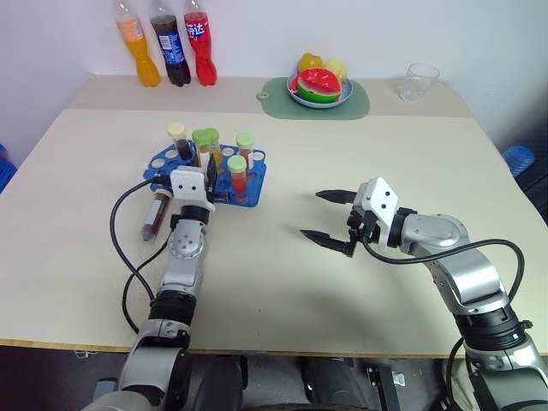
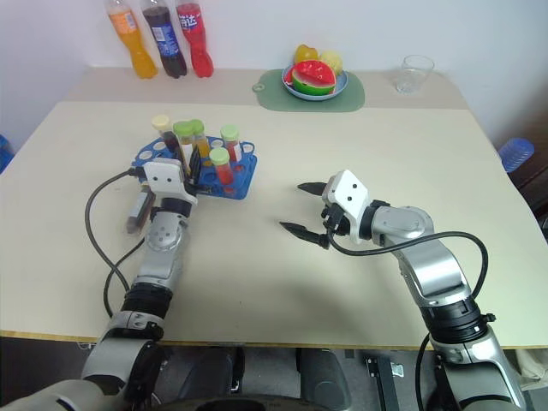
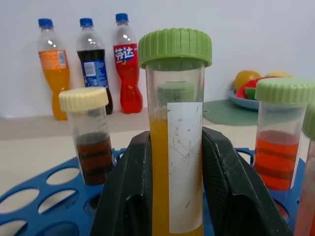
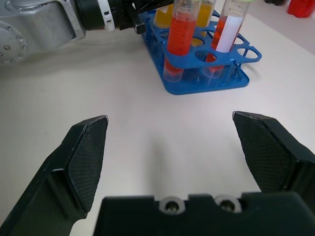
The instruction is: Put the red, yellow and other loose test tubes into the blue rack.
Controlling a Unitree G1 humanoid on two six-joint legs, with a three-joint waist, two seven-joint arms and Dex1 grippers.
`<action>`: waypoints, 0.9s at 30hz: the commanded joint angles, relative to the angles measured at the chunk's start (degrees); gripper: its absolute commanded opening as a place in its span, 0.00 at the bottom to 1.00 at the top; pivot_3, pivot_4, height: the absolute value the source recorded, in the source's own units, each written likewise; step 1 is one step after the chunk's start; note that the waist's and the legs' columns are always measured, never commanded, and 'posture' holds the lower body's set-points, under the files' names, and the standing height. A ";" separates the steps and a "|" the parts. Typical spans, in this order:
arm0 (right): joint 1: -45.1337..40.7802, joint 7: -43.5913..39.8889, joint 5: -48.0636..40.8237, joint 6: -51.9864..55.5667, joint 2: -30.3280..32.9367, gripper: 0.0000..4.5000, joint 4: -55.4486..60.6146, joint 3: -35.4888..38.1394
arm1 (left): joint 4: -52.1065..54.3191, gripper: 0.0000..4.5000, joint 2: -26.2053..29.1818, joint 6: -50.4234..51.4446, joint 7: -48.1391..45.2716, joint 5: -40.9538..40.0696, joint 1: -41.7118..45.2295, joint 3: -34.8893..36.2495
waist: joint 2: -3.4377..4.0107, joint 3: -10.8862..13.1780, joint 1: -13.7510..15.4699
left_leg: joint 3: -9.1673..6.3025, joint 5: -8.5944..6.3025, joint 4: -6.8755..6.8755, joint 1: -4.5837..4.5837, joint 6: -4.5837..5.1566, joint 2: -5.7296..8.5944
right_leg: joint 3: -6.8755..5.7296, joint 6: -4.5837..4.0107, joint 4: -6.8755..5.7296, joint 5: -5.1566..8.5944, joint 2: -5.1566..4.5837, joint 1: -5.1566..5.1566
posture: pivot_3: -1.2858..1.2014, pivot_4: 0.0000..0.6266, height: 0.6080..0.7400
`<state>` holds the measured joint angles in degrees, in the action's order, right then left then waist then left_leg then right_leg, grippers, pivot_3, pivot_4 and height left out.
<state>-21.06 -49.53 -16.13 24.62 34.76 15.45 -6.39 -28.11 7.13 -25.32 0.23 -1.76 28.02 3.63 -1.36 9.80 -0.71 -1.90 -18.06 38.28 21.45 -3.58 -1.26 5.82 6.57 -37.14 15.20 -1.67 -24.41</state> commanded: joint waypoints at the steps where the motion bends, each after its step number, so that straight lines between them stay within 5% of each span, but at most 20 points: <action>1: 0.04 0.54 -3.78 2.26 -1.18 1.00 2.81 2.30 | -1.40 0.18 -0.37 -3.60 0.24 1.06 0.76 0.12 | 0.00 0.00 -0.02 | 0.00 0.00 0.00 0.00 0.00 0.00 | 0.00 0.00 0.00 0.00 0.00 0.00 | 0.52 0.24 0.95; 6: 0.96 1.33 -7.15 4.87 -2.22 1.00 3.81 3.23 | -4.50 0.18 -0.36 -6.19 0.24 1.06 1.56 0.57 | 0.00 0.00 0.02 | 0.00 0.00 0.00 0.00 0.00 0.00 | 0.00 0.00 0.00 0.00 0.00 0.00 | 0.52 0.24 0.95; 13: 1.97 2.34 -6.94 4.93 -2.74 1.00 4.45 1.83 | -2.56 0.95 -0.96 -5.93 0.21 -1.36 0.48 2.17 | 0.00 0.00 -0.11 | -0.01 0.00 0.00 0.00 0.00 0.00 | 0.00 0.00 -0.02 0.00 0.02 0.00 | 0.52 0.24 0.95; 14: 2.02 2.44 -6.90 4.91 -2.80 1.00 4.51 1.71 | -0.32 0.99 -0.94 -5.45 0.03 -2.09 -0.26 2.47 | 0.00 0.00 -0.13 | -0.01 0.00 0.00 -0.01 0.00 0.00 | 0.00 0.00 -0.02 0.00 0.02 0.00 | 0.52 0.24 0.95; 22: 2.50 2.96 -7.00 4.84 -3.23 1.00 5.24 1.20 | 35.19 0.99 4.78 10.58 -0.99 -9.52 -7.66 7.51 | 0.00 0.00 -0.25 | -0.01 -0.01 0.01 0.00 0.01 -0.09 | 0.00 0.00 -0.08 0.00 0.05 -0.02 | 0.52 0.24 0.95; 27: 2.22 2.28 -6.70 4.06 -3.09 1.00 3.89 1.03 | 47.39 0.99 15.27 36.65 -1.21 -16.63 -11.18 14.18 | 0.02 -0.02 -0.48 | 0.00 -0.01 0.01 -0.03 0.01 -0.10 | 0.00 0.00 -0.11 0.00 0.06 0.00 | 0.52 0.24 0.95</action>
<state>-18.40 -46.97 -22.21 29.61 31.90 18.06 -5.84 16.79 21.41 3.89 -1.07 -16.53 17.45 15.44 -1.33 9.78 -1.19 -1.91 -18.07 38.29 21.40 -3.57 -1.36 5.82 6.57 -37.26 15.21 -1.58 -24.42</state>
